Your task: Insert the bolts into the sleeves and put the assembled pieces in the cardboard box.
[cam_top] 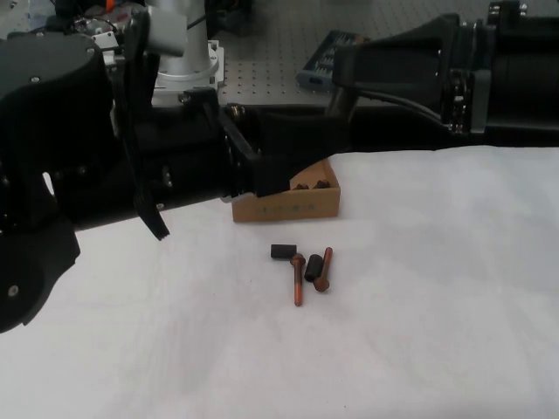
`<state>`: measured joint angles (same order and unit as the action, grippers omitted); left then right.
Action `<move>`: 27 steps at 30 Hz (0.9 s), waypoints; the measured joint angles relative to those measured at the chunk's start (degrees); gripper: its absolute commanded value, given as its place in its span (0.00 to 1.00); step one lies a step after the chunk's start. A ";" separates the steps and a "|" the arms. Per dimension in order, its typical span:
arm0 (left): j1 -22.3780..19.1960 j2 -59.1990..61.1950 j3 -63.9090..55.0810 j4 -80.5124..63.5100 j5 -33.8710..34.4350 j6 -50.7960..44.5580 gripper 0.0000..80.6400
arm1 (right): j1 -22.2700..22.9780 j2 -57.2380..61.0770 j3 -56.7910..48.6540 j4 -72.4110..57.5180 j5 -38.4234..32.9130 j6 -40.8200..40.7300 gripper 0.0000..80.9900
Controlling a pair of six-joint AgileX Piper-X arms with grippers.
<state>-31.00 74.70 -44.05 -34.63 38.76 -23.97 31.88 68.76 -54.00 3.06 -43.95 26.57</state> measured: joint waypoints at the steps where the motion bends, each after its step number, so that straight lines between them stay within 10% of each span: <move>1: 0.00 0.00 0.00 -0.45 0.00 0.00 0.01 | 0.00 0.00 -0.10 -0.03 -0.16 -0.64 0.46; 27: 0.00 0.00 0.61 -5.69 0.83 0.08 0.01 | -0.25 -0.56 -0.60 1.79 -1.05 -9.89 0.40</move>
<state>-31.00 74.70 -43.45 -40.32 39.59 -23.89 31.63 68.20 -54.60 4.85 -45.00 16.69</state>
